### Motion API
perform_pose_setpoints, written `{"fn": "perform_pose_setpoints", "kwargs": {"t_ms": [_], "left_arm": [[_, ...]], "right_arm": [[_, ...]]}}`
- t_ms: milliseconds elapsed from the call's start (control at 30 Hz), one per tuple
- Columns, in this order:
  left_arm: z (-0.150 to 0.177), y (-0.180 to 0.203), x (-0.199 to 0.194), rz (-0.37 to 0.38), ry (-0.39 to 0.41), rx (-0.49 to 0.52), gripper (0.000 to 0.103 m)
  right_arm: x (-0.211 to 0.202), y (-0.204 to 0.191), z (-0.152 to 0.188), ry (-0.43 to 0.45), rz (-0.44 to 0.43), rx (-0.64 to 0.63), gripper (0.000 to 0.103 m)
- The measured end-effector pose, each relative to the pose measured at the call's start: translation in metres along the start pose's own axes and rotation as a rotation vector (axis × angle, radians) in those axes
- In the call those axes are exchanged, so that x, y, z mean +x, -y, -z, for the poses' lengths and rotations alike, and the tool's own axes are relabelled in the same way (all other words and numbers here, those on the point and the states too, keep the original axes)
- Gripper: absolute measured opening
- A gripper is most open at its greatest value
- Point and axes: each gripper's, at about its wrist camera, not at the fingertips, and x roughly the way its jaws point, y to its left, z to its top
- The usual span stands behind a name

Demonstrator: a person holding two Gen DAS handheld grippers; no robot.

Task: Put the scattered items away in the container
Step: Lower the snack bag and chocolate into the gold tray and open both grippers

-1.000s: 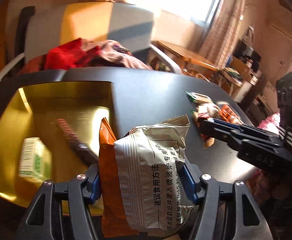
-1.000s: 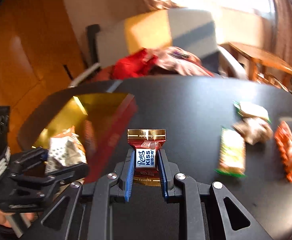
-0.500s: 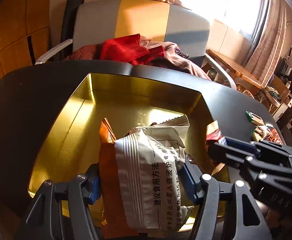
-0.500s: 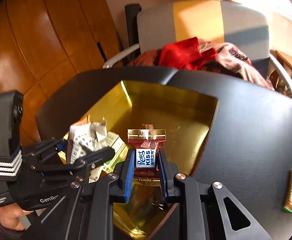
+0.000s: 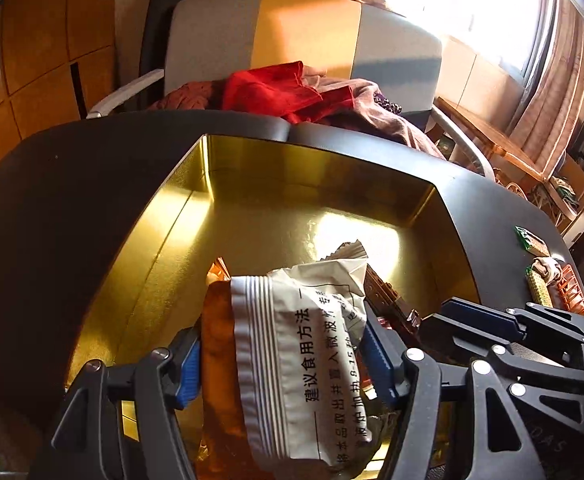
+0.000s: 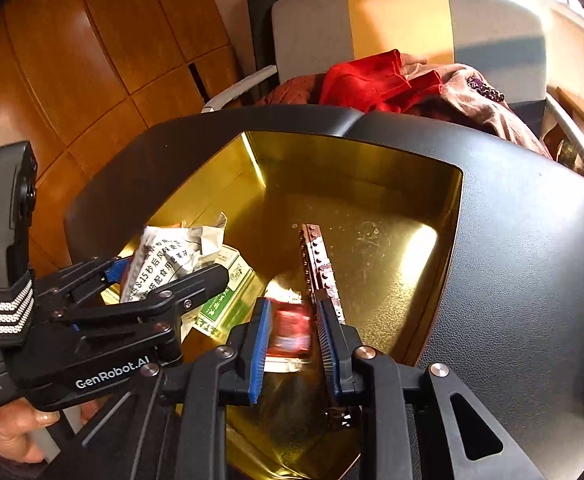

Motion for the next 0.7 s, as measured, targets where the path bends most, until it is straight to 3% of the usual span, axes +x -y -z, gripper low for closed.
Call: {"fn": "perform_pose_setpoints", "kwargs": {"t_ms": [333, 467, 700], "left_arm": [[-0.002, 0.013, -0.023, -0.016, 0.057, 0.015, 0.072], [0.000, 0.030, -0.035, 0.044, 0.071, 0.023, 0.072], [0.010, 0.091, -0.043, 0.180, 0.042, 0.136, 0.072]], "right_arm": [[-0.029, 0.016, 0.011, 0.070, 0.029, 0.078, 0.026], [-0.050, 0.043, 0.027, 0.101, 0.074, 0.160, 0.033], [-0.094, 0.117, 0.072, 0.144, 0.192, 0.366, 0.040]]}}
